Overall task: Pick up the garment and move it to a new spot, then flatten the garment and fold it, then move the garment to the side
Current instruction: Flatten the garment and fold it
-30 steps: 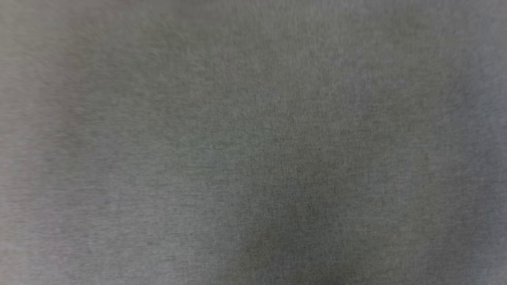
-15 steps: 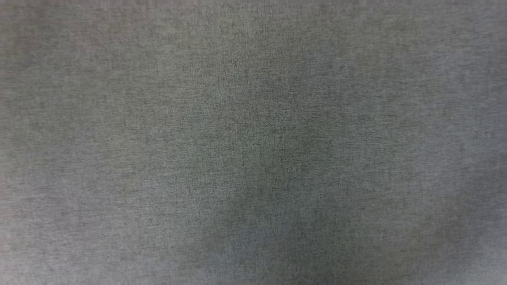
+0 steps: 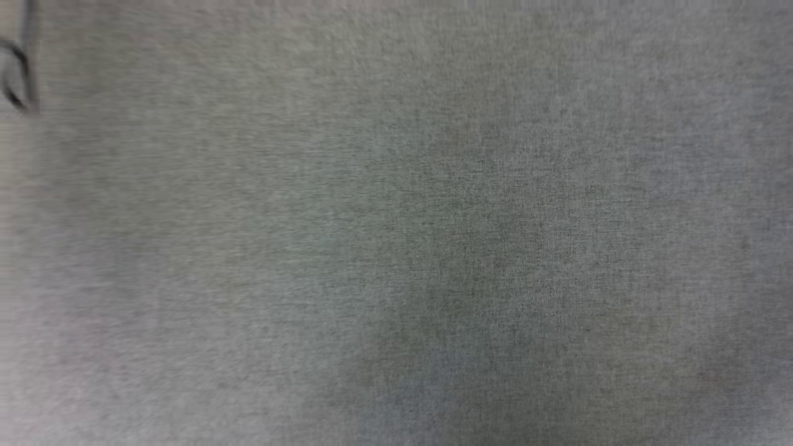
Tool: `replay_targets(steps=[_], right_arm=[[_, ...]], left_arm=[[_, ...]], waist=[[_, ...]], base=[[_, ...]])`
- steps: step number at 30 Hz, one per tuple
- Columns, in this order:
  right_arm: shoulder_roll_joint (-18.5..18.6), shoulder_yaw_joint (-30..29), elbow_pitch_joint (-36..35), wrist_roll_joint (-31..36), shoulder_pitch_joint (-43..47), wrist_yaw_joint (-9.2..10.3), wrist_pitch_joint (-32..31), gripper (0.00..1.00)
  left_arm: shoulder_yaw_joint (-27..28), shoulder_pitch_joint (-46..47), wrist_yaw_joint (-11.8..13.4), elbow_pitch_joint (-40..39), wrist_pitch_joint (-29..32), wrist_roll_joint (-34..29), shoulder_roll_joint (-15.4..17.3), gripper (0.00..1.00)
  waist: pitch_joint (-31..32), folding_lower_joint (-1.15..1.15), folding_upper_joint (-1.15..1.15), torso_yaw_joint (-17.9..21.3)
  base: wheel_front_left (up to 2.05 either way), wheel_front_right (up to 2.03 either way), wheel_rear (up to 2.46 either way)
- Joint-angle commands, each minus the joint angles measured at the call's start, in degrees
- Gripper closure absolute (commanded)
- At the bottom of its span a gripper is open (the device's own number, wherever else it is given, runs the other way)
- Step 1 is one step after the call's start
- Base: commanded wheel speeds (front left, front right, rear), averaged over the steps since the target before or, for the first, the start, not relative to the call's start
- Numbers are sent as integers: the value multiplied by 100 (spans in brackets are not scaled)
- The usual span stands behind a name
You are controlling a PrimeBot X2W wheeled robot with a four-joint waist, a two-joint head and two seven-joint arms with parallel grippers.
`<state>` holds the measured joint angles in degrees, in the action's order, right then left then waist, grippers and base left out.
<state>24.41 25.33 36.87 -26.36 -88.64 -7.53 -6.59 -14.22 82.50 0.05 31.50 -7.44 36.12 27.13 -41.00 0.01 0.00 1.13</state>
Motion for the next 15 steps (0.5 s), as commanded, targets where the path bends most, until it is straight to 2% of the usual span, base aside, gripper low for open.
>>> replay_targets(steps=[1, 6, 11, 15], right_arm=[[118, 71, -104, -119, 330, 8, 8, 100], [409, 245, -515, -509, 1750, 8, -11, 100], [615, 75, -910, -732, 3353, 9, -117, 100], [663, -288, -1203, -819, 4552, 11, -233, 100]], left_arm=[[-12, -395, -26, -63, -81, 31, 1, 100], [83, -2107, 38, -566, -256, 338, -14, 100], [170, -4116, 375, -1354, -308, 504, 102, 100], [241, -5533, 683, -2018, -313, 681, 64, 100]], waist=[[267, -1, 0, -121], [982, -1, 0, -204], [1607, -1, 0, -232], [2023, -1, 0, -282]], base=[[0, 0, 0], [0, 0, 0], [0, 0, 0], [0, 0, 0]])
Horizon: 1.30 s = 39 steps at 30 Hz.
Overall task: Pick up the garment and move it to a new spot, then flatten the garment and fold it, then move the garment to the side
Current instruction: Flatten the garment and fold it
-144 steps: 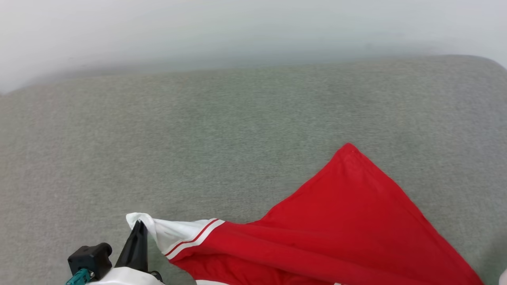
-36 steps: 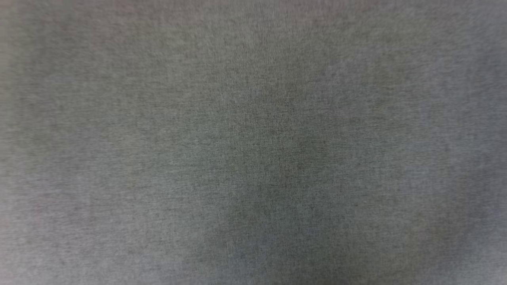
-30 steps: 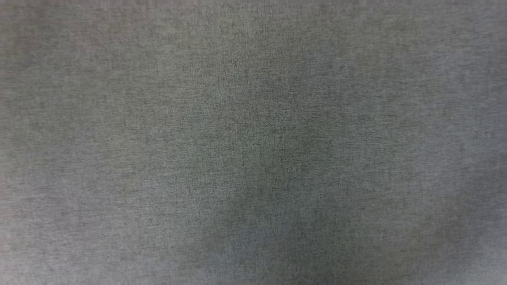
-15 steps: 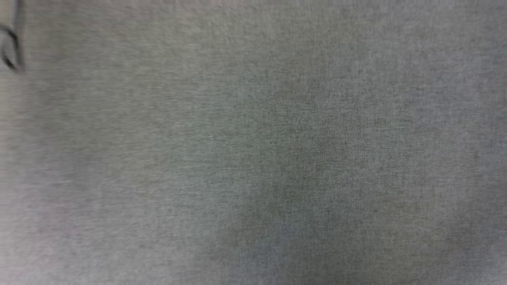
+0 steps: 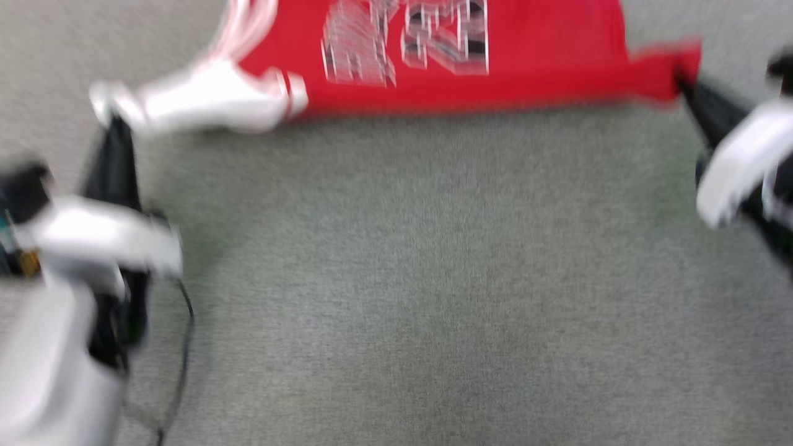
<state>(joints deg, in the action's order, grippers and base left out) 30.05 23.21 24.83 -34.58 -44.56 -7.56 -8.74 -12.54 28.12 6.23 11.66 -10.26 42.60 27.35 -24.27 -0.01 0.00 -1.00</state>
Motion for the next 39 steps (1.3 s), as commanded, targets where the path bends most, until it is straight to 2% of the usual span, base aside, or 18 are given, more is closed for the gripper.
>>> replay_targets(steps=[1, 3, 8, 12, 15, 19, 22, 25, 31, 39], right_arm=[[94, -174, -78, 15, 464, 14, -68, 100], [39, -397, -291, -81, 1034, 14, -218, 100], [19, -1028, -918, 47, 2307, 17, -746, 100], [-227, -1602, -1564, 201, 3173, 20, -1254, 100], [-380, -1855, -1918, 351, 3556, 20, -1511, 100], [-779, -2222, -2565, 523, 4002, 16, -1955, 100], [-1007, -2316, -2851, 695, 3974, 14, -2158, 100], [-1185, -2346, -2841, 809, 3614, 13, -2249, 100], [-1344, -2319, -2139, 1087, 2708, 13, -2326, 100], [-1396, -1837, -1032, 1168, 1735, 12, -2185, 100]], left_arm=[[63, -421, 125, -182, 20, 56, 58, 100], [20, -977, 204, -482, 194, 148, 103, 100], [76, -2134, 623, -1216, 577, 250, 339, 100], [153, -2892, 951, -1874, 818, 357, 437, 100], [174, -3198, 1085, -2176, 933, 406, 460, 100], [189, -3419, 1230, -2555, 1072, 421, 542, 100], [103, -3149, 1155, -2633, 1172, 406, 562, 100], [-15, -2746, 1034, -2472, 1293, 429, 507, 100], [-327, -1695, 593, -1648, 1545, 509, 336, 100], [-616, -658, 124, -500, 1573, 452, 125, 100]], waist=[[461, 1, 0, -76], [633, 1, 0, -82], [952, 1, 0, -7], [1053, 1, 0, 52], [1109, 1, 0, 79], [1189, 1, 0, 112], [1191, 1, 0, 137], [1119, 1, 0, 172], [768, 1, 0, 126], [316, 1, 0, 85]], base=[[0, 0, 0], [0, 0, 0], [0, 0, 0], [0, 0, 0], [0, 0, 0], [0, 0, 0], [0, 0, 0], [0, 0, 0], [0, 0, 0], [0, 0, 0]])
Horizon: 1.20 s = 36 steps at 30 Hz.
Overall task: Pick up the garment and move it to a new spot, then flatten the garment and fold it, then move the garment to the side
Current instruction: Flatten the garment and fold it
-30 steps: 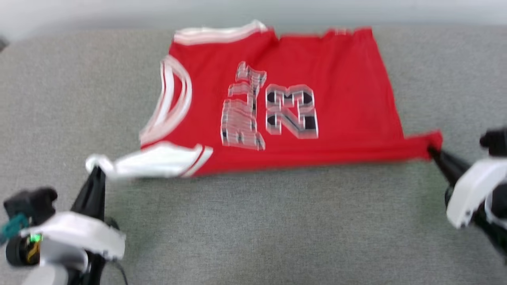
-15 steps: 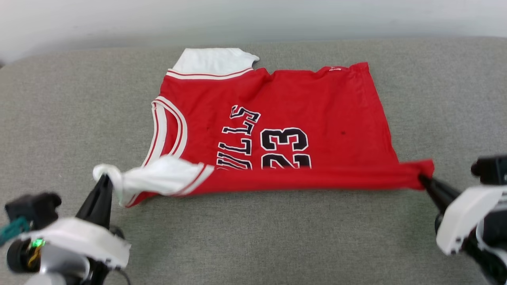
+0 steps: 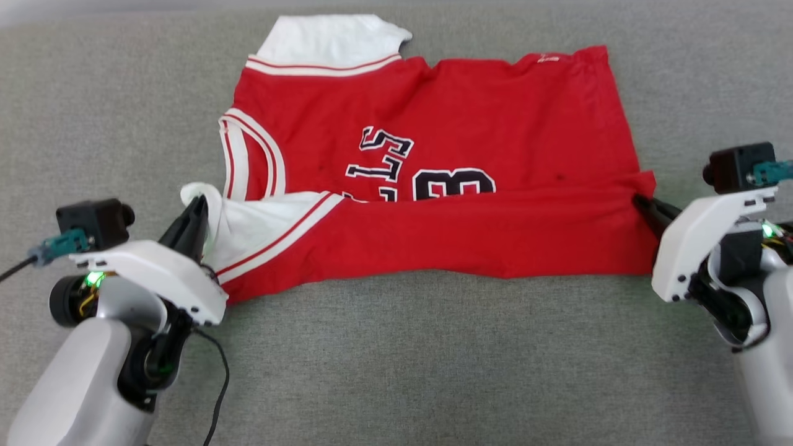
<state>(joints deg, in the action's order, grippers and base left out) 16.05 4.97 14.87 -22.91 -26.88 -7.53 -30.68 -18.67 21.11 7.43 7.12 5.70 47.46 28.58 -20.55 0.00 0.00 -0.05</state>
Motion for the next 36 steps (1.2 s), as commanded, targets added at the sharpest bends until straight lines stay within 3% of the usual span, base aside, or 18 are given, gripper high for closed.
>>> replay_targets(steps=[1, 6, 7, 9, 10, 11, 12, 13, 19, 24, 30, 31, 36], right_arm=[[-6, 36, 76, -11, -116, 8, 83, 100], [3, 250, 699, -29, -444, 8, 605, 100], [-5, 288, 844, -48, -458, 8, 679, 87], [-10, 408, 1066, -126, -481, 8, 808, 47], [3, 465, 1153, -153, -494, 8, 874, 10], [39, 516, 1190, -187, -500, 8, 962, 0], [66, 552, 1205, -248, -491, 8, 1080, 0], [110, 575, 1186, -275, -469, 8, 1227, 0], [281, 632, 764, -331, -135, 7, 2164, 0], [286, 512, 244, -79, 292, 8, 2848, 0], [82, 198, -495, 323, 921, 8, 3228, 0], [-75, 58, -853, 472, 1198, 8, 3243, 0], [-277, -15, -1288, 591, 1457, 8, 3130, 0]], left_arm=[[-22, 142, -49, 79, -34, -41, -15, 100], [-91, 508, -311, 710, -223, -23, -192, 100], [-104, 558, -373, 831, -262, -8, -230, 100], [-165, 644, -520, 1048, -329, 14, -323, 100], [-181, 679, -608, 1134, -381, 62, -389, 100], [-202, 692, -657, 1267, -375, 87, -416, 87], [-190, 719, -703, 1380, -401, 126, -453, 48], [-193, 751, -759, 1475, -436, 141, -463, 3], [-82, 848, -859, 1792, -549, 168, -322, 0], [-42, 680, -794, 1623, -154, 231, 34, 0], [-251, 428, -780, 1100, 1044, 401, 604, 0], [-377, 309, -720, 848, 1772, 542, 886, 0], [-474, 35, -560, 575, 2602, 799, 1180, 0]], waist=[[-95, 0, 0, -8], [-196, 0, 0, -2], [-200, 0, 0, -1], [-192, 0, 0, 1], [-176, 0, 0, -4], [-152, 0, 0, -13], [-127, 0, 0, -20], [-89, 0, 0, -29], [301, 0, 0, -32], [708, 0, 0, 34], [1056, 0, 0, 112], [1115, 0, 0, 194], [1016, 0, 0, 390]], base=[[0, 0, 0], [0, 0, 0], [0, 0, 0], [0, 0, 0], [0, 0, 0], [0, 0, 0], [0, 0, 0], [0, 0, 0], [0, 0, 0], [0, 0, 0], [0, 0, 0], [0, 0, 0], [0, 0, 0]])
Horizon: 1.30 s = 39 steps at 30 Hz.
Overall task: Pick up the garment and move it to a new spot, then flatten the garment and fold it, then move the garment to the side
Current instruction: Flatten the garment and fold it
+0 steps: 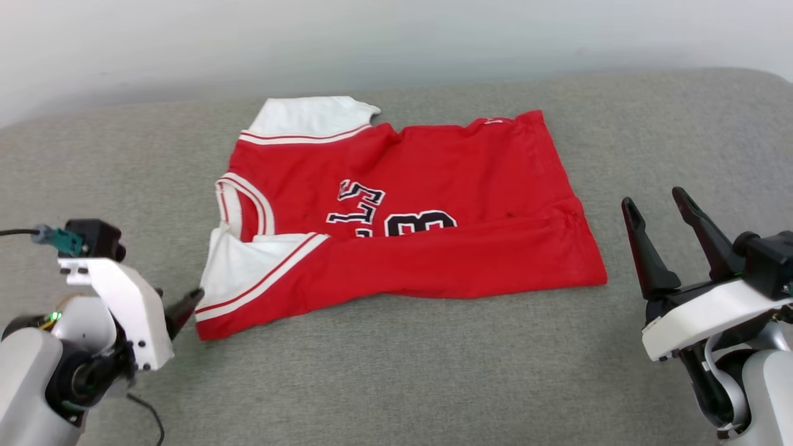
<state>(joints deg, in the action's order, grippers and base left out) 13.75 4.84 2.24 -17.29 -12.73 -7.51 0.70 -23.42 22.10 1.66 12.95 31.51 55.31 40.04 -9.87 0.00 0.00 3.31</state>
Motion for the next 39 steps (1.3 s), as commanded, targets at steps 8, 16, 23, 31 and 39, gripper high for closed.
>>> replay_targets(steps=[8, 16, 23, 31, 39], right_arm=[[-184, -53, -264, -7, 118, 5, -169, 0], [-93, -214, -262, -137, -4, 5, -333, 0], [114, -535, -168, -593, -116, 5, -1263, 0], [385, -571, 286, -1139, -580, 4, -3064, 0], [317, -307, 1160, -1258, -1208, 4, -4442, 0]], left_arm=[[-11, -283, 250, 182, 610, 376, 29, 0], [-302, -253, 124, 662, 884, 571, -391, 100], [-250, -63, -53, 706, 471, 394, -396, 100], [-21, 221, -71, 397, 26, 204, -234, 100], [11, 445, 46, -221, -2, 127, -217, 100]], waist=[[-398, 0, 0, 368], [-625, 0, 0, 471], [-566, 0, 0, 343], [-583, 0, 0, 71], [-874, 0, 0, -295]], base=[[0, 0, 0], [0, 0, 0], [0, 0, 0], [0, 0, 0], [0, 0, 0]])
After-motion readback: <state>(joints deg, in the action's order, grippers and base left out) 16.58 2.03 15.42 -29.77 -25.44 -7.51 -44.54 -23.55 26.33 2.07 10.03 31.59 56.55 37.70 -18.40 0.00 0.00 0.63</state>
